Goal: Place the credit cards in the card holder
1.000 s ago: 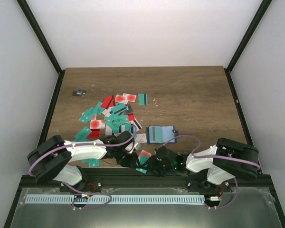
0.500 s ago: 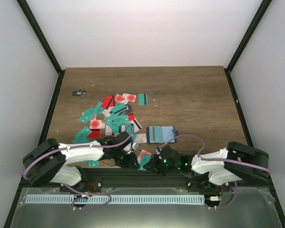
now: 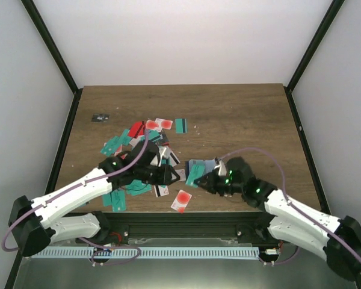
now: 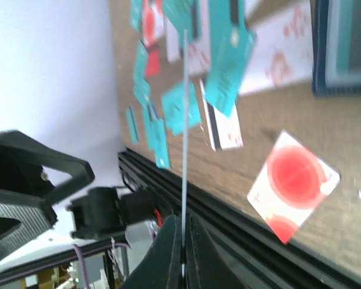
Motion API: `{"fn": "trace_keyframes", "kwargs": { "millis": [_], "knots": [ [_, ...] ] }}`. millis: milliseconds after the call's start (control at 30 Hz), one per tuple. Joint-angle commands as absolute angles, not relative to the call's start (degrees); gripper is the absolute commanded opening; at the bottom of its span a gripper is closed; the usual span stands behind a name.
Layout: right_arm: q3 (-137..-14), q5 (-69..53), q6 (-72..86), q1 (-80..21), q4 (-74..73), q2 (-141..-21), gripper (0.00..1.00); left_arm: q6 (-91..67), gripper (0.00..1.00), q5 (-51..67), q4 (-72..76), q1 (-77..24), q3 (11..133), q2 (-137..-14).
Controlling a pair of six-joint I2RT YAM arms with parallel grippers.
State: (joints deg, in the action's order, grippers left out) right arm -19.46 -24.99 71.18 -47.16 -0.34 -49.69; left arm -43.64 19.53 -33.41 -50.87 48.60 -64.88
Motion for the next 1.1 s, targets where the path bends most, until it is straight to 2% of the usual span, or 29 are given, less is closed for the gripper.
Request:
{"fn": "trace_keyframes", "kwargs": {
  "millis": [0, 233, 500, 833, 1000, 1067],
  "knots": [
    [-27.9, -37.9, 54.3, -35.4, -11.1, -50.0, 0.01, -41.5, 0.43, 17.1, -38.0, -48.5, 55.3, -64.0],
    [-35.3, -50.8, 44.7, -26.1, -11.8, -54.7, 0.01, -38.5, 0.55, 25.2, -31.2, -45.6, 60.0, -66.1],
    [-35.4, -63.9, 44.8, -22.8, -2.3, -54.9, 0.01, -38.9, 0.57, 37.0, -20.4, -41.7, 58.4, -66.7],
    [-34.1, -70.8, 50.3, -22.8, 8.7, -55.4, 0.01, -39.3, 0.54, 41.8, -15.7, -39.2, 56.8, -67.9],
    [-34.0, -72.3, 51.7, -22.8, 11.8, -55.9, 0.01, -39.7, 0.48, 43.3, -13.2, -39.2, 55.6, -69.1],
    [-34.0, -72.5, 52.2, -22.8, 12.7, -56.1, 0.01, -41.3, 0.43, 44.4, -11.5, -39.2, 55.0, -69.4]
  ]
}}
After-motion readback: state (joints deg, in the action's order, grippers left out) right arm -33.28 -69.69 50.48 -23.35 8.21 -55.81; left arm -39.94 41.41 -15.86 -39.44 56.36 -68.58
